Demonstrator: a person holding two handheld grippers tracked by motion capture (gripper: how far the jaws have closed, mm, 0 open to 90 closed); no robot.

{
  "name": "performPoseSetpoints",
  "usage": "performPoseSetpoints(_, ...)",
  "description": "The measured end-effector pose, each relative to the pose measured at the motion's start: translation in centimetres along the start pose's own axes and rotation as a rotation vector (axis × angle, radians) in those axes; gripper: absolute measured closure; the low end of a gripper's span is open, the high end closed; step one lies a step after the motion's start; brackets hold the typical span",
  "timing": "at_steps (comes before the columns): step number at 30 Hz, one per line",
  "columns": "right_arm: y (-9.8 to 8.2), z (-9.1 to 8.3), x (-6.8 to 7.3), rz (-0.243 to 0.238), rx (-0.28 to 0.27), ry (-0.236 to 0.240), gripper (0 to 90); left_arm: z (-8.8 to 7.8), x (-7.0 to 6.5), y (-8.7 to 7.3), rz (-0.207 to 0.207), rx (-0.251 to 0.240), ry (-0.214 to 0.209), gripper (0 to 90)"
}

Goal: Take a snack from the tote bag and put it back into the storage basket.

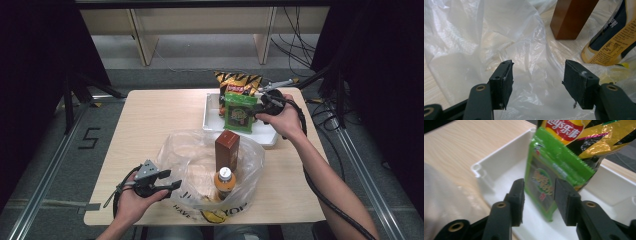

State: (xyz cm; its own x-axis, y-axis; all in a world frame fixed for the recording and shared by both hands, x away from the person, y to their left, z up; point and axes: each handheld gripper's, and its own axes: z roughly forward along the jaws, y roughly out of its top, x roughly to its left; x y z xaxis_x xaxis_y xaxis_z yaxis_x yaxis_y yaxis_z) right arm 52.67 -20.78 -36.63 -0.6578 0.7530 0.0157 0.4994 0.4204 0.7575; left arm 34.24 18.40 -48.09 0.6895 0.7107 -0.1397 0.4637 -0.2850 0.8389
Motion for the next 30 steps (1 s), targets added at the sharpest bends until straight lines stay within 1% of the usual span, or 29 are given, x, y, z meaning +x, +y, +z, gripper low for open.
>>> performPoseSetpoints(1, 0.0, 0.0, 0.0, 0.000, 0.000, 0.000, 58.4, 0.0, -0.1, 0.0, -0.002, -0.002, 0.008, 40.1)
performPoseSetpoints(2, -0.1, -0.4, 0.2, 0.011, -0.009, 0.018, 58.2, 0.1, -0.1, 0.0, -0.005, -0.005, 0.000, 40.1)
performPoseSetpoints(3, -0.3, -0.8, 0.5, 0.021, -0.018, 0.032, 58.1, 0.1, -0.1, 0.0, 0.001, -0.002, 0.002, 40.0)
performPoseSetpoints(4, -0.6, -1.7, 1.2, 0.035, -0.017, 0.073, 55.8, 0.1, -0.1, 0.0, 0.006, -0.002, 0.005, 40.0)
performPoseSetpoints(5, -0.6, -1.7, 1.2, 0.035, -0.017, 0.073, 55.8, 0.1, -0.1, 0.0, 0.006, -0.003, 0.004, 40.0)
performPoseSetpoints(6, -0.8, -1.9, 1.4, 0.019, -0.044, 0.070, 53.6, 0.1, -0.1, 0.0, 0.007, -0.002, 0.005, 40.0)
performPoseSetpoints(7, -0.9, -2.2, 1.8, 0.025, -0.050, 0.086, 51.5, 0.1, -0.1, 0.0, 0.005, -0.002, 0.005, 40.0)
performPoseSetpoints(8, -1.0, -2.7, 2.2, 0.018, -0.046, 0.095, 49.6, 0.1, -0.1, 0.0, 0.004, -0.002, 0.006, 40.0)
performPoseSetpoints(9, -1.0, -3.1, 2.6, 0.034, -0.046, 0.105, 47.9, 0.1, -0.2, 0.0, 0.000, -0.001, 0.008, 40.0)
performPoseSetpoints(10, -1.1, -3.4, 3.2, 0.033, -0.067, 0.127, 46.9, 0.1, -0.2, 0.0, 0.000, -0.001, 0.008, 40.0)
performPoseSetpoints(13, -1.3, -4.1, 4.4, 0.011, -0.082, 0.145, 44.4, 0.1, -0.2, 0.0, -0.002, -0.007, 0.007, 40.0)
performPoseSetpoints(14, -1.3, -4.3, 4.9, 0.005, -0.084, 0.163, 43.6, 0.1, -0.2, 0.0, -0.001, -0.007, 0.007, 39.9)
performPoseSetpoints(15, -1.4, -4.5, 5.4, 0.002, -0.084, 0.169, 42.9, 0.1, -0.2, 0.0, -0.007, -0.008, 0.008, 39.9)
performPoseSetpoints(16, -1.4, -4.8, 6.0, -0.006, -0.080, 0.177, 41.7, 0.1, -0.2, 0.0, -0.003, -0.007, 0.007, 39.9)
performPoseSetpoints(17, -1.4, -4.9, 6.3, -0.027, -0.089, 0.186, 41.0, 0.1, -0.2, 0.0, 0.003, -0.003, 0.007, 40.0)
performPoseSetpoints(18, -1.4, -4.9, 6.5, -0.033, -0.098, 0.191, 40.5, 0.1, -0.2, 0.0, 0.005, -0.003, 0.007, 40.0)
performPoseSetpoints(19, -1.4, -5.1, 7.2, -0.017, -0.112, 0.190, 39.7, 0.1, -0.2, 0.0, 0.005, 0.000, 0.007, 40.0)
performPoseSetpoints(20, -1.4, -5.4, 7.3, -0.025, -0.101, 0.203, 39.2, 0.1, -0.2, 0.0, 0.005, 0.000, 0.007, 39.9)
performPoseSetpoints(21, -1.4, -5.4, 7.5, -0.016, -0.106, 0.208, 38.9, 0.1, -0.2, 0.0, 0.005, 0.000, 0.007, 39.9)
performPoseSetpoints(22, -1.4, -5.4, 7.6, -0.042, -0.111, 0.224, 38.4, 0.1, -0.1, 0.0, 0.005, -0.002, 0.006, 39.9)
performPoseSetpoints(23, -1.5, -5.6, 7.9, -0.019, -0.109, 0.227, 38.0, 0.1, -0.1, 0.0, 0.005, -0.001, 0.006, 40.0)
performPoseSetpoints(24, -1.5, -5.7, 8.1, -0.023, -0.110, 0.229, 37.7, 0.1, -0.2, 0.0, 0.003, -0.002, 0.005, 40.0)
performPoseSetpoints(25, -1.5, -5.7, 8.2, -0.038, -0.119, 0.241, 37.4, 0.1, -0.2, 0.0, 0.004, -0.003, 0.005, 39.9)
performPoseSetpoints(26, -1.6, -5.7, 8.4, -0.019, -0.121, 0.254, 37.1, 0.1, -0.2, 0.0, 0.003, -0.002, 0.004, 39.9)
performPoseSetpoints(28, -1.7, -5.8, 8.8, -0.025, -0.115, 0.254, 36.6, 0.2, -0.2, 0.0, 0.002, -0.001, 0.005, 39.9)
performPoseSetpoints(29, -1.7, -5.7, 8.8, -0.049, -0.123, 0.259, 36.1, 0.2, -0.2, 0.0, 0.002, 0.000, 0.005, 39.9)
performPoseSetpoints(30, -1.7, -5.7, 9.2, -0.056, -0.123, 0.264, 35.4, 0.2, -0.2, 0.0, 0.002, 0.000, 0.005, 39.9)
